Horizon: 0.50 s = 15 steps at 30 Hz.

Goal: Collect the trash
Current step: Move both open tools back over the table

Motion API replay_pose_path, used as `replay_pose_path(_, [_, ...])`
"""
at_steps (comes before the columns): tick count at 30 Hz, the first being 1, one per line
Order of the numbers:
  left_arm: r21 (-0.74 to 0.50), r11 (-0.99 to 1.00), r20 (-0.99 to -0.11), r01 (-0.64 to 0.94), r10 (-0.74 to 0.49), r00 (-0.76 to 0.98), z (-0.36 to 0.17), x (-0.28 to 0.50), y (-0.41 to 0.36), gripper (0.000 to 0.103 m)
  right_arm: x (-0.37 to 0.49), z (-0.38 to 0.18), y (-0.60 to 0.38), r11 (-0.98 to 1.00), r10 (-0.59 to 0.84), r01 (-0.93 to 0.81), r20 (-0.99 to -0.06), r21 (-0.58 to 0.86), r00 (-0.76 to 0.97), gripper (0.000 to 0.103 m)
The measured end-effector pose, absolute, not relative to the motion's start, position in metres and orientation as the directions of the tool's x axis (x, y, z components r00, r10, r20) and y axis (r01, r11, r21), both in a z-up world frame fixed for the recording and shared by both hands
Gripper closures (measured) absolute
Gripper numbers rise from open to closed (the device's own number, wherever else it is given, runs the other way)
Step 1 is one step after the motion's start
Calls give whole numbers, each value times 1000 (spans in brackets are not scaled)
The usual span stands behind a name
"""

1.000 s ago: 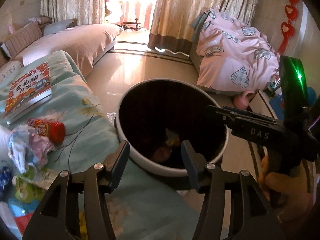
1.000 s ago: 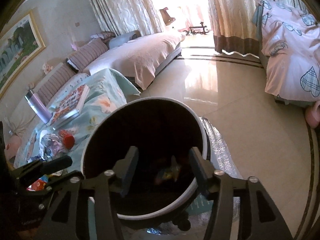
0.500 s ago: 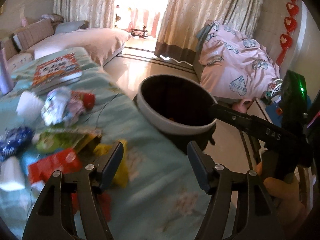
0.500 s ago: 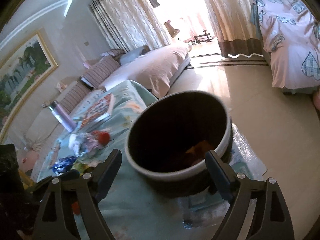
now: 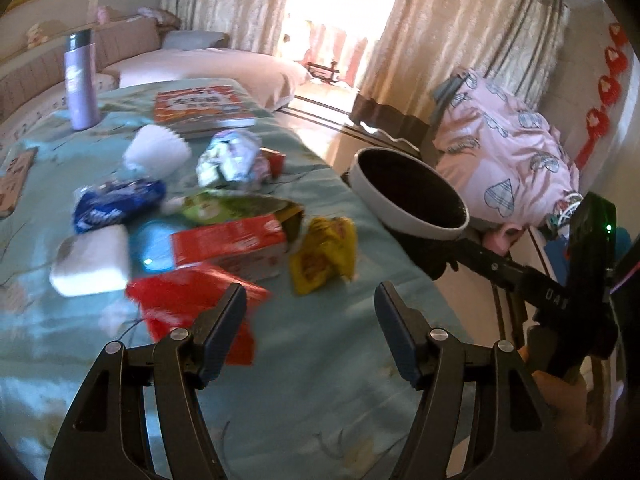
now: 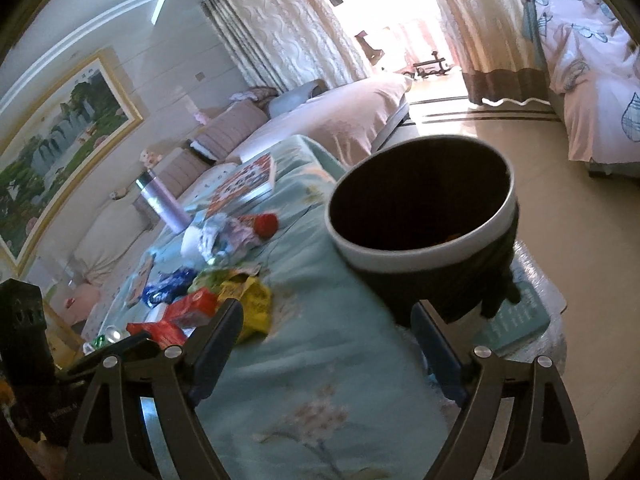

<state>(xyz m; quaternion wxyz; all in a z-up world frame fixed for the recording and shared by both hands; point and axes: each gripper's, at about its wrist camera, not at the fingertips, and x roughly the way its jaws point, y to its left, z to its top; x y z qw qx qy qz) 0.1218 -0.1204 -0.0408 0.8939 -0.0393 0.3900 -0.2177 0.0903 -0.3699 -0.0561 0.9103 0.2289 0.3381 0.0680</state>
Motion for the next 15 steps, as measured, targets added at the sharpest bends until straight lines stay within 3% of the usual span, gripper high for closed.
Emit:
replay_pose_path(12, [-239,930,-686,278,-364,630,-46,110,-72,35,89,-72,-321,890,342,-37,-612,454,713,16])
replay_pose_path(15, [-225,938,-694,262,-343,632,-48,110,-64,31,90,-74,-312,892,351,-51,-617,449,704,16])
